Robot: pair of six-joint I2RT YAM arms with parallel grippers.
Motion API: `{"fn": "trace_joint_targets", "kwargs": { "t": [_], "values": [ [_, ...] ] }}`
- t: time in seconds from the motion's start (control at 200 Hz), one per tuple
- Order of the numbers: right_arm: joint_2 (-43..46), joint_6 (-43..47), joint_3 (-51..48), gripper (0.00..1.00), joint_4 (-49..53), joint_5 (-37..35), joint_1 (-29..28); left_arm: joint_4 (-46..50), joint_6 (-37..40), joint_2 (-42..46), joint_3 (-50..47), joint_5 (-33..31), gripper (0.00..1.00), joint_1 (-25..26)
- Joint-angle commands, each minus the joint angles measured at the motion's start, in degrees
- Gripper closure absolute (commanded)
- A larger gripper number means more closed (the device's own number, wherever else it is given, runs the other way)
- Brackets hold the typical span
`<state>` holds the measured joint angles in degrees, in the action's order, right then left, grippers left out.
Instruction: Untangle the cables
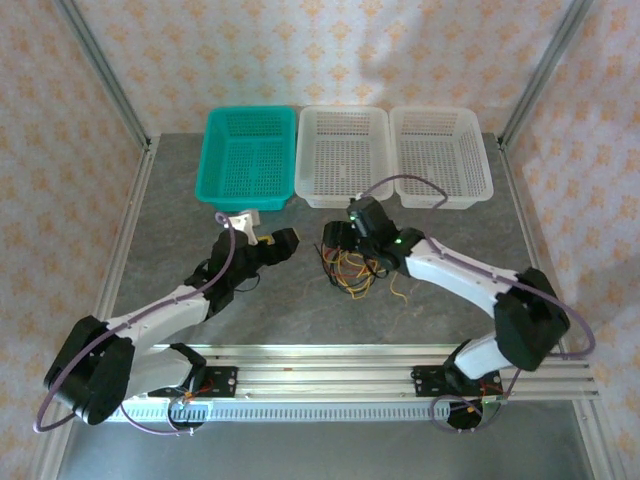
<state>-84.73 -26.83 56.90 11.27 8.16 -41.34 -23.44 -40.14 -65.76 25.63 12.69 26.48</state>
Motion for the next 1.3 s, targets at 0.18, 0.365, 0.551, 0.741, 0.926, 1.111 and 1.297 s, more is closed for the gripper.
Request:
{"fn": "trace_joint_targets", "kwargs": {
  "t": [0.18, 0.365, 0.551, 0.741, 0.926, 1.111, 1.297],
  "values": [
    [-10.06, -0.75, 6.86, 0.38, -0.6, -0.09, -1.27, -2.97, -1.7, 2.87, -2.49, 1.9, 0.06, -1.91],
    [-14.11, -1.79, 9.75, 0.47, -0.18, 0.85, -1.7, -3.18, -1.21, 2.25, -2.78, 2.16, 0.06, -1.87],
    [-14.0, -3.2, 9.38, 0.6, -0.87, 2.05, -2.08, -3.71, -0.82, 1.56, -2.95, 2.43, 0.07, -1.87],
    [-13.23, -5.84, 8.44, 0.74, -2.02, 3.22, -2.14, -3.8, -0.01, 0.55, -2.4, 3.09, 0.09, -1.87],
    [-11.45, -7.65, 8.74, 0.88, -2.36, 2.73, -2.12, -3.13, 0.84, 0.61, -2.26, 2.41, 0.1, -1.88],
    [-9.66, -8.84, 9.72, 0.96, -1.99, 3.11, -1.91, -1.81, 2.33, 1.62, -1.55, 1.47, 0.1, -1.87],
    [-6.36, -10.92, 8.69, 0.99, -4.45, 7.26, 0.3, -1.92, 5.97, 2.1, 0.33, 3.57, 0.12, -1.55]
  ]
}}
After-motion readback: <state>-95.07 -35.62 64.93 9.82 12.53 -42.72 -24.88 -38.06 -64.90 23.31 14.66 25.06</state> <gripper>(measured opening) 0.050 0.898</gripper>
